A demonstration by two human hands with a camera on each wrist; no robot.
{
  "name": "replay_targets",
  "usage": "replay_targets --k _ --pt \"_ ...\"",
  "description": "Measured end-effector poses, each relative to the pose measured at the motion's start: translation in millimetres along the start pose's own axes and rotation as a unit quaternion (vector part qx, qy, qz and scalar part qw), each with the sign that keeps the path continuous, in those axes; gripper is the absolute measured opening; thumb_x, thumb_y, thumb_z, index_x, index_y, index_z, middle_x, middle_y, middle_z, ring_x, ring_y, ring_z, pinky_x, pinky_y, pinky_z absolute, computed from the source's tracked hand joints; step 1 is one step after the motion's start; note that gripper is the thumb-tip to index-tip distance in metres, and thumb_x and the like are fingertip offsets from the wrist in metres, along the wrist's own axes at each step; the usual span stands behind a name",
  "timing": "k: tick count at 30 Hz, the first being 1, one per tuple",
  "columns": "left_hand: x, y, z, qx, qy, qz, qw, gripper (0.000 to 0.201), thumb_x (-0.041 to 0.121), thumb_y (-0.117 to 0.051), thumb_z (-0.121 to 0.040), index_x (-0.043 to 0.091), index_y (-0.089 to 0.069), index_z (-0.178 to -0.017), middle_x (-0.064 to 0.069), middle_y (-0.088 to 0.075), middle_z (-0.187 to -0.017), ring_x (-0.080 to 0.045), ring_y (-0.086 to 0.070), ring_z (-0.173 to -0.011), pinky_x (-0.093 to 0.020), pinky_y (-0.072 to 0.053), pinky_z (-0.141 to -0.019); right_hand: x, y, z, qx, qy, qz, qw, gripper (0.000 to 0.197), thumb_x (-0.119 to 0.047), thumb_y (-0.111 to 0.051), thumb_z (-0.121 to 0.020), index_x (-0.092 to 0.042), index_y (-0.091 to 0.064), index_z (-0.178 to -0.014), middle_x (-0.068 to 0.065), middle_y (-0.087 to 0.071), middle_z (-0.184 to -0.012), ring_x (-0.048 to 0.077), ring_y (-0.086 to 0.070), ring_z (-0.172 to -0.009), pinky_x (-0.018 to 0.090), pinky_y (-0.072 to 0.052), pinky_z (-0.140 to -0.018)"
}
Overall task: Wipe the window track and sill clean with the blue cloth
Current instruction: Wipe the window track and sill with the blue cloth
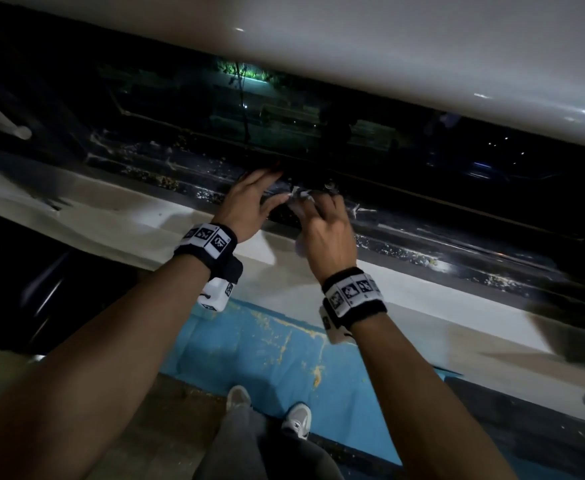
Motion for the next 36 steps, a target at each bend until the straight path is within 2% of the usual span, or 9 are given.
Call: replay_targets --k 4,7,11,16,22,26,31,34,36 --pt "2 2 2 -0.002 0.013 0.003 1.000 0.057 0.046 -0.055 -0.105 0.029 -0.042 -0.158 0.003 -0.039 -0.164 -0.025 -0.041 -0.147 -0.041 -0.038 -0.120 36 24 35 0.025 -0.025 0.001 0.999 0.036 -0.014 -0.051 -0.104 -0.019 -0.072 -0.133 0.007 -0.066 -0.128 0.032 -0.054 -0.113 0.046 -0.052 -0.094" --pt "5 1 3 0.003 0.011 0.003 1.000 0.056 0.042 -0.056 -0.106 0.026 -0.043 -0.158 0.001 -0.041 -0.162 -0.026 -0.042 -0.146 -0.040 -0.037 -0.120 14 12 16 0.031 -0.047 0.004 0.998 0.033 -0.018 -0.056 -0.101 -0.020 -0.074 -0.129 0.007 -0.066 -0.122 0.030 -0.051 -0.111 0.045 -0.051 -0.088" --pt "5 5 2 0.005 -0.020 -0.004 1.000 0.049 0.029 -0.056 -0.107 0.015 -0.049 -0.154 -0.007 -0.046 -0.159 -0.028 -0.045 -0.144 -0.041 -0.037 -0.120 -11 -2 -8 -0.012 0.025 0.002 1.000 0.047 -0.011 -0.044 -0.094 -0.018 -0.074 -0.129 0.008 -0.067 -0.122 0.033 -0.056 -0.110 0.044 -0.051 -0.094" --pt "2 7 1 -0.010 0.002 0.008 1.000 0.054 0.039 -0.055 -0.107 0.028 -0.042 -0.158 0.002 -0.040 -0.164 -0.025 -0.043 -0.146 -0.039 -0.038 -0.120 27 18 22 0.019 -0.018 -0.004 1.000 0.032 -0.013 -0.060 -0.101 -0.018 -0.074 -0.130 0.006 -0.068 -0.127 0.031 -0.056 -0.110 0.046 -0.054 -0.093" --pt "9 10 2 -0.012 -0.001 -0.002 1.000 0.051 0.029 -0.055 -0.107 0.018 -0.046 -0.156 -0.006 -0.043 -0.162 -0.028 -0.044 -0.145 -0.034 -0.035 -0.119 -12 4 -10 0.000 0.012 -0.017 1.000 0.046 -0.010 -0.043 -0.095 -0.020 -0.075 -0.127 0.006 -0.068 -0.118 0.031 -0.056 -0.107 0.042 -0.051 -0.093" --pt "7 21 9 -0.025 -0.005 -0.011 1.000 0.053 0.030 -0.053 -0.109 0.020 -0.041 -0.159 -0.006 -0.039 -0.164 -0.027 -0.040 -0.148 -0.034 -0.032 -0.120 16 17 14 0.005 -0.001 -0.008 1.000 0.038 -0.009 -0.055 -0.098 -0.020 -0.074 -0.129 0.005 -0.067 -0.125 0.029 -0.054 -0.109 0.040 -0.051 -0.094" --pt "0 32 43 0.034 -0.002 0.018 0.999 0.056 0.027 -0.058 -0.106 0.022 -0.041 -0.159 0.004 -0.037 -0.166 -0.013 -0.033 -0.153 -0.031 -0.028 -0.126 -24 8 -8 0.006 -0.060 -0.041 0.997 0.035 -0.016 -0.055 -0.097 -0.019 -0.078 -0.123 0.008 -0.070 -0.115 0.030 -0.053 -0.108 0.042 -0.053 -0.088" --pt "9 31 62 0.083 0.016 0.041 0.996 0.048 0.020 -0.061 -0.104 0.022 -0.053 -0.151 0.002 -0.054 -0.152 -0.017 -0.050 -0.139 -0.030 -0.040 -0.117 -50 18 -34 -0.021 -0.081 -0.123 0.989 0.019 -0.016 -0.067 -0.100 -0.014 -0.079 -0.114 0.013 -0.071 -0.108 0.034 -0.059 -0.106 0.040 -0.055 -0.081" --pt "19 33 73 0.120 0.050 0.078 0.988 0.039 0.026 -0.059 -0.105 0.025 -0.058 -0.144 0.002 -0.064 -0.138 -0.014 -0.061 -0.123 -0.031 -0.049 -0.107 -55 31 -36 -0.017 -0.111 -0.203 0.973 0.013 -0.020 -0.068 -0.102 -0.010 -0.075 -0.098 0.012 -0.070 -0.095 0.030 -0.064 -0.090 0.034 -0.053 -0.075"
Point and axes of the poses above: each hand's wrist, its own z-axis away from the middle knuckle, its own y-axis out of the back of the hand, x = y × z, the point moved 1 cm from there along -z, towards the middle knuckle
